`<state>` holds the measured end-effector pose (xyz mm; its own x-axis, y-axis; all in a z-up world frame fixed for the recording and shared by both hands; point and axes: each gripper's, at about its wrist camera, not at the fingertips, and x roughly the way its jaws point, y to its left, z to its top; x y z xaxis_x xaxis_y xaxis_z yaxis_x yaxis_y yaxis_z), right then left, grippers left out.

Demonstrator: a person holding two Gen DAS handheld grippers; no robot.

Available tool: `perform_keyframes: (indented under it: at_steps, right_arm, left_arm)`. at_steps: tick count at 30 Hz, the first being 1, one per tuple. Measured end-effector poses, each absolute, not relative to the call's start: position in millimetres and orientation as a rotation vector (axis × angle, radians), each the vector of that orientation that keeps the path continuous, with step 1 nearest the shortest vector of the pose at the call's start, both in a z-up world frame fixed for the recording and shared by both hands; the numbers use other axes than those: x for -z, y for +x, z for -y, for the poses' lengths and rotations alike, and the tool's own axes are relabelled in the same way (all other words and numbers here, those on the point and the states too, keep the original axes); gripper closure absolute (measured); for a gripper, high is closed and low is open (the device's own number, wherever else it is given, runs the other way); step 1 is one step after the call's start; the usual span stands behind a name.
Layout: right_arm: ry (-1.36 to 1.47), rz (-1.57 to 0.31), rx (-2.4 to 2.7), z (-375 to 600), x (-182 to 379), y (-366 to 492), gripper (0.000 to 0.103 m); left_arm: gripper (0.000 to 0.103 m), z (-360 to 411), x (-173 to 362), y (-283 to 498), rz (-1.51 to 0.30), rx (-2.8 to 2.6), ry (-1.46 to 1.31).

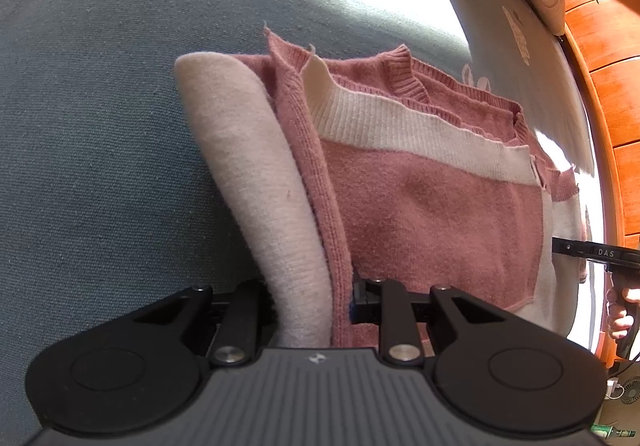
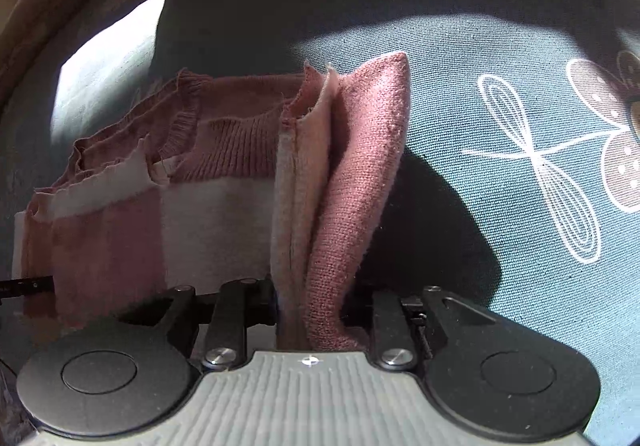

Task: Fold clothes
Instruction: 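Lift the gripped sweater edges upward with both grippers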

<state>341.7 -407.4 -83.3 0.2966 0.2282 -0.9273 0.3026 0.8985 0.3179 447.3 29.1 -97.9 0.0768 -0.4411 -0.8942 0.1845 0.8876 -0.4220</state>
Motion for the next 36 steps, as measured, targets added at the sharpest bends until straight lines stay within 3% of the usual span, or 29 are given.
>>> perform_keyframes:
  at_steps: [18,36]
  right_arm:
    - [0.426,-1.237,0.147,387.2,77.6,337.4,0.076]
    - [0.479,-1.185,0.058,381.7,29.3,324.9,0.077]
  left_arm:
    - [0.084,-6.9,83.8,440.9,-1.413,0.382,-0.1]
    - [0.085,8.2,23.5,433.4,-1.346,0.432,-0.084]
